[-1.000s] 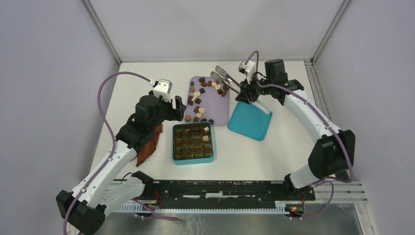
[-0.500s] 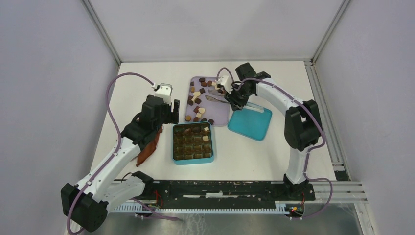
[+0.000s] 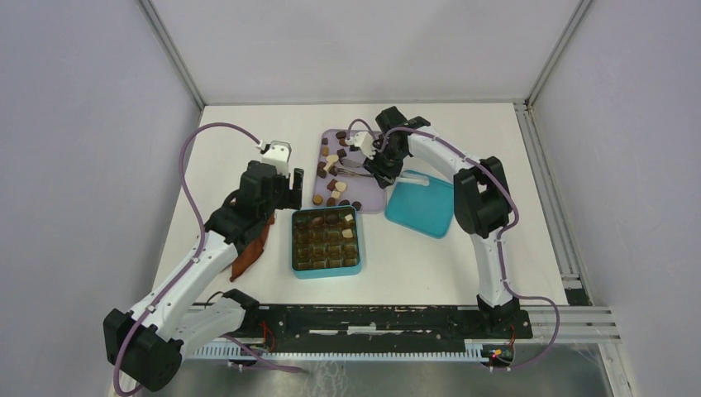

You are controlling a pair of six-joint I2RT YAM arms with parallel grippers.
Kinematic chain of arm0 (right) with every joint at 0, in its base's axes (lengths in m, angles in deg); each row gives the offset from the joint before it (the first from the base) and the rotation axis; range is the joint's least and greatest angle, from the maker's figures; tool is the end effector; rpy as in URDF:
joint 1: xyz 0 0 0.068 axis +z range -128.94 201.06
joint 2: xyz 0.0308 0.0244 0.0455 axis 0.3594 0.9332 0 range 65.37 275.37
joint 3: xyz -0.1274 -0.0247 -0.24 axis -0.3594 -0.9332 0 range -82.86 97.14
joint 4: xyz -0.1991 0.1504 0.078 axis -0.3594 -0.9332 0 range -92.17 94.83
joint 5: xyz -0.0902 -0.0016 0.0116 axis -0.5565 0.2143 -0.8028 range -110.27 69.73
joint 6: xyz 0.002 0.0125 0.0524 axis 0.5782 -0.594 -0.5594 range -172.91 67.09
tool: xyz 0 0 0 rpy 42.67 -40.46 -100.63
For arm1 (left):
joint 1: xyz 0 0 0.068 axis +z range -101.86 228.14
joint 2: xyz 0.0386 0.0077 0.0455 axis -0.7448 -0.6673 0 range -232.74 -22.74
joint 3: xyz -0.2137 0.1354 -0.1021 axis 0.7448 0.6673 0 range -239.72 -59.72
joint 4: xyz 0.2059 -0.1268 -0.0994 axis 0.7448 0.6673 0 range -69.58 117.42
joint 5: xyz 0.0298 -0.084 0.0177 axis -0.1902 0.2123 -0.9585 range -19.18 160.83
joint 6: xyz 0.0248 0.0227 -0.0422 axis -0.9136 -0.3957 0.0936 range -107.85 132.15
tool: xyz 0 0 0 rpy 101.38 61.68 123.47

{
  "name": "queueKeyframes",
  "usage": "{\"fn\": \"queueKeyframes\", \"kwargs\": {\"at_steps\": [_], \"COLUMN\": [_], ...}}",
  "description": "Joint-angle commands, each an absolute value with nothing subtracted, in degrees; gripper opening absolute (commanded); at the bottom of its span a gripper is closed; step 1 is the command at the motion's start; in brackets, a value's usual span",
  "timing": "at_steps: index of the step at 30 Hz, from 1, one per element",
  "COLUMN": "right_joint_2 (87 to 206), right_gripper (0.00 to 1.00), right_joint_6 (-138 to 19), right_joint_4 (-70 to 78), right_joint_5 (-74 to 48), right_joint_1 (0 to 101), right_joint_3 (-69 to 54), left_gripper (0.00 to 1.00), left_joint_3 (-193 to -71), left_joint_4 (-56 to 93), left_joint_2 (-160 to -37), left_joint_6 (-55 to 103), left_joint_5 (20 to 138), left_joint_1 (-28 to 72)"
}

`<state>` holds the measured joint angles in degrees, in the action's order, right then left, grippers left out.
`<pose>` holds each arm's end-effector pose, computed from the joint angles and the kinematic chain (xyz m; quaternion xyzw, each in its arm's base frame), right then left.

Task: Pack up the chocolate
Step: Pick up the fake chocolate from the plate.

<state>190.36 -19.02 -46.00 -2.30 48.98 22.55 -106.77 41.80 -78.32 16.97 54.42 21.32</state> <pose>0.4000 0.2243 0.2026 -0.5227 0.8215 0.1450 0.1757 0.1969 -0.0884 0.3003 0.0934 0.8547 -0.0163 0.5104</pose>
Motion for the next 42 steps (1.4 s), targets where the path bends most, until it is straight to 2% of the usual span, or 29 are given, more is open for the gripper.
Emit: {"fn": "queueKeyframes", "kwargs": {"at_steps": [1,25,29,36,42], "right_joint_2": [191.98,198.61,197.97,194.52,190.71], "right_gripper": [0.44,0.46,0.41,0.21,0.16], "right_joint_6": [-19.6,-23.2,-23.03,-22.78,-22.68], "right_joint_4": [-47.16,-47.52,-47.72,-46.58,-45.89], "right_joint_5": [-1.11,0.14,-0.28,-1.33,-0.47], "right_joint_1": [49.24,50.87,50.94,50.94,50.85], "right_joint_3": [27.03,33.33,32.88,29.65,26.52], "left_gripper": [0.83,0.82,0.82,0.82,0.82], "left_joint_3": [-106.83,-106.92,-106.92,-106.86,-106.77], "left_joint_4": [40.81,40.67,40.72,40.72,40.69], "left_joint_2": [-78.33,-79.07,-79.05,-78.82,-78.41], "left_joint_6": [13.56,13.38,13.38,13.38,13.34], "left_joint_5": [54.95,56.45,56.5,56.67,56.52], "left_joint_1": [21.73,22.14,22.21,22.28,22.25]}}
